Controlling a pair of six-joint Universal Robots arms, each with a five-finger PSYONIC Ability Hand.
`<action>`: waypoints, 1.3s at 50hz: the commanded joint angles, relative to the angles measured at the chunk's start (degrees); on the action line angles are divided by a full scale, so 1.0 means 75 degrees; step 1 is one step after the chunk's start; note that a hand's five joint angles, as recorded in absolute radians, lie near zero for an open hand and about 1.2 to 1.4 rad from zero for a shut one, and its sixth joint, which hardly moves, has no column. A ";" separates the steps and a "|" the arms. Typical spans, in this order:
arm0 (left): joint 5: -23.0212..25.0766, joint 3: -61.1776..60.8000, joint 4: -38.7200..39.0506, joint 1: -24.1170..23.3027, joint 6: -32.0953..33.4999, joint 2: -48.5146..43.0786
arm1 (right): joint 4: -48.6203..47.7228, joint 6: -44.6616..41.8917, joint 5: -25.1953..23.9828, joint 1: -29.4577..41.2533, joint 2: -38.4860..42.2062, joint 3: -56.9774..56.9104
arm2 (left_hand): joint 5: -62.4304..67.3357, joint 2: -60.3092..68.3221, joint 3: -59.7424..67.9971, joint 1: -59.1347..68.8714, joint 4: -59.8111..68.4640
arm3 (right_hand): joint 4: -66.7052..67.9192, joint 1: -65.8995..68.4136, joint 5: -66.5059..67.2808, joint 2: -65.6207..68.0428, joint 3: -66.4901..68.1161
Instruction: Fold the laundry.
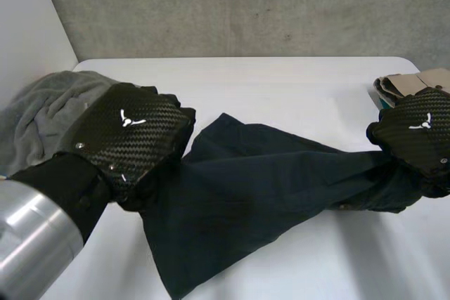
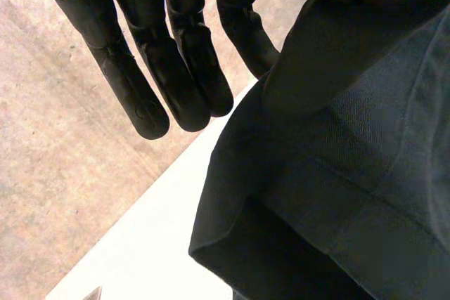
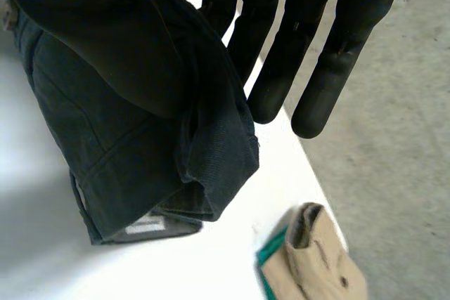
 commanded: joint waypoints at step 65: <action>0.0434 -0.1961 0.0929 0.1449 0.1368 -0.1190 | -0.1169 0.0042 0.1078 0.1271 0.4919 -0.1301 | 0.1659 0.1554 0.1611 0.1912 0.1517 | 0.1520 0.2303 0.1785 0.1764 0.1537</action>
